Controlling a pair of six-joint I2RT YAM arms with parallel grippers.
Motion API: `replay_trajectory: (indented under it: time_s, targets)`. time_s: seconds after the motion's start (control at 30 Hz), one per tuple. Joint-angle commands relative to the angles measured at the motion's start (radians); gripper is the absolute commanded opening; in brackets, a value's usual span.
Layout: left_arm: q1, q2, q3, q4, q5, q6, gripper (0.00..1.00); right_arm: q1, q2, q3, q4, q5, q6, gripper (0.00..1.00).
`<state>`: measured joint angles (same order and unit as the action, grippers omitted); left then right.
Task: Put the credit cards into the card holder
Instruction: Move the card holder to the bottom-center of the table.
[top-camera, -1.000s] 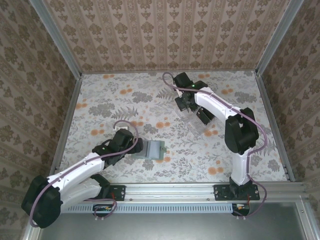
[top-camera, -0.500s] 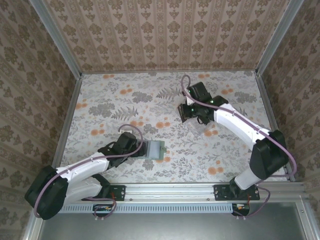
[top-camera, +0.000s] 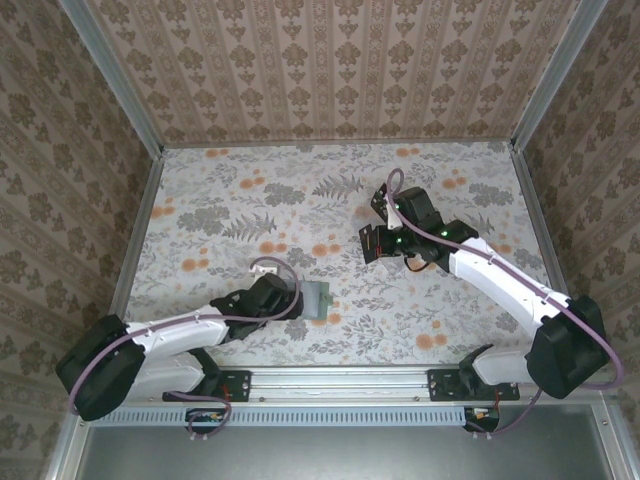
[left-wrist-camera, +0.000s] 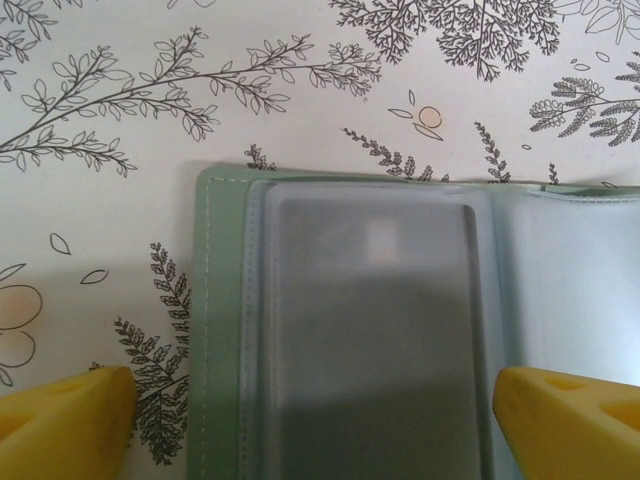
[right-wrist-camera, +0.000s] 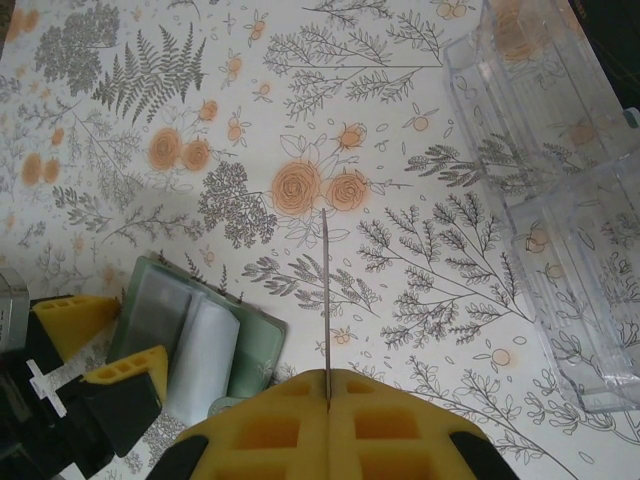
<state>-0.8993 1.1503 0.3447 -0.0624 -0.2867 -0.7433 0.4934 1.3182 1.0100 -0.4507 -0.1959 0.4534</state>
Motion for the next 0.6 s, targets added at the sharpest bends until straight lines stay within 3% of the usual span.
replay_trajectory:
  time_s: [0.0, 0.27, 0.57]
  targets:
    - [-0.047, 0.021, 0.005, 0.004, -0.001, -0.080, 1.00, 0.005, -0.029, -0.021, 0.006, -0.022, 0.018, 0.00]
    - [-0.138, 0.040, 0.046, 0.007, -0.043, -0.139, 1.00, 0.005, -0.047, -0.046, 0.012, -0.038, 0.027, 0.00]
    - [-0.178, 0.074, 0.108, -0.003, -0.045, -0.108, 1.00, 0.007, -0.059, -0.072, 0.039, -0.058, 0.060, 0.00]
